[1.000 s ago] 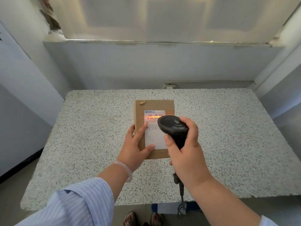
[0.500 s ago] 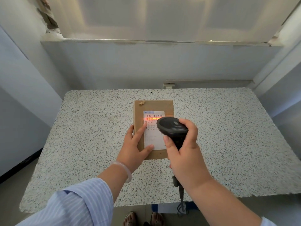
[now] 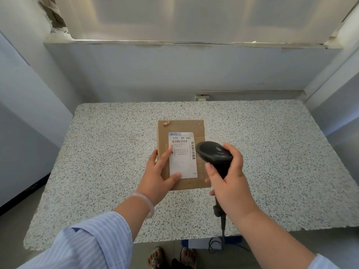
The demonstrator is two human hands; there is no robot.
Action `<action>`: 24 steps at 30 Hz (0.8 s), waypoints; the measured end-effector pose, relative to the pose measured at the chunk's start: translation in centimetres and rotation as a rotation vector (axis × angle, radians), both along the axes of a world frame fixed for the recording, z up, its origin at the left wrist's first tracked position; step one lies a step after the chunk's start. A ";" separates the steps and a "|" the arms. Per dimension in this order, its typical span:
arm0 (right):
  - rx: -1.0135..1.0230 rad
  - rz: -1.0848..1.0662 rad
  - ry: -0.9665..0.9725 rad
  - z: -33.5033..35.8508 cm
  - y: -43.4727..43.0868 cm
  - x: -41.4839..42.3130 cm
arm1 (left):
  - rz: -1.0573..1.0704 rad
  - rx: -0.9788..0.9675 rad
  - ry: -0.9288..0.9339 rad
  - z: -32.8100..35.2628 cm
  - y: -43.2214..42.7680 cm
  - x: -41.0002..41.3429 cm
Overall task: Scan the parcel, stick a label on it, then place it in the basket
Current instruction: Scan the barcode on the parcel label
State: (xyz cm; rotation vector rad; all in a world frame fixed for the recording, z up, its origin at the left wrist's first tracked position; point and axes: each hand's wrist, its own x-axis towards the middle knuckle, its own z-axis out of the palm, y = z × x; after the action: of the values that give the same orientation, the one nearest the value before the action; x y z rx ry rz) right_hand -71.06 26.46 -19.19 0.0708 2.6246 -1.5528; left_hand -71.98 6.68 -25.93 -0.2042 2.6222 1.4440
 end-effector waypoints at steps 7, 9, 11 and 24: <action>0.302 -0.092 -0.178 -4.4 4.4 -1.4 | -0.058 -0.020 -0.077 -1.8 0.1 1.3; 0.348 -0.113 -0.234 -6.0 4.9 -1.8 | -0.042 -0.023 -0.087 -2.6 0.2 1.9; 0.388 -0.117 -0.279 -7.6 5.2 -2.1 | -0.034 -0.034 -0.108 -3.5 0.2 2.5; 0.427 -0.097 -0.402 -14.0 5.8 -2.5 | -0.030 -0.001 -0.229 -6.8 0.5 4.6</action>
State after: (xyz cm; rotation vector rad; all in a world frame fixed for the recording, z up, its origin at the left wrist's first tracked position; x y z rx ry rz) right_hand -73.58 32.22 -33.18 0.4897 2.5894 -0.8538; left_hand -67.37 7.15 -32.72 -0.3099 2.4320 1.3242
